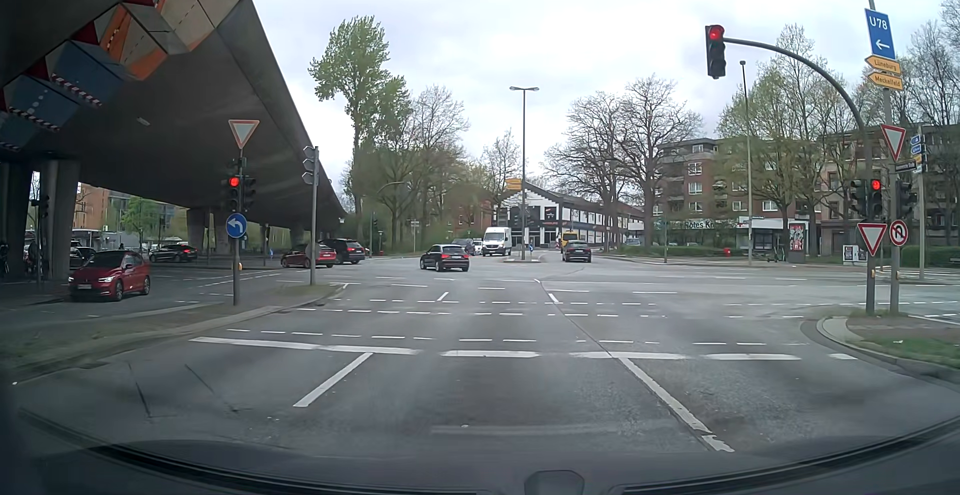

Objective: Follow the waypoints while adhering to traffic rules and regulations

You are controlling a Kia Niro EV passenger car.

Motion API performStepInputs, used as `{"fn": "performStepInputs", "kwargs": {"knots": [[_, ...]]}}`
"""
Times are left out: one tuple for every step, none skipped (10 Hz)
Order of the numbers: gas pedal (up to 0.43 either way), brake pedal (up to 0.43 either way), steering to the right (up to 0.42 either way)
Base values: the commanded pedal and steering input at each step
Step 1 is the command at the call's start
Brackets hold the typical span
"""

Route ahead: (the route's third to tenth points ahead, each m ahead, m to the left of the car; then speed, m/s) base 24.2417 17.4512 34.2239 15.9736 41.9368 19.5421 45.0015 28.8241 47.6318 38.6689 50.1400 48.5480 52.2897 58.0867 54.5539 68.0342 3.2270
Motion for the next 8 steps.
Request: {"fn": "performStepInputs", "kwargs": {"knots": [[0.0,0.152,0.001],[0.0,0.146,-0.005],[0.0,0.128,-0.01],[0.0,0.134,-0.011],[0.0,0.134,-0.011],[0.0,0.134,-0.011],[0.0,0.134,-0.011],[0.0,0.14,-0.009]]}}
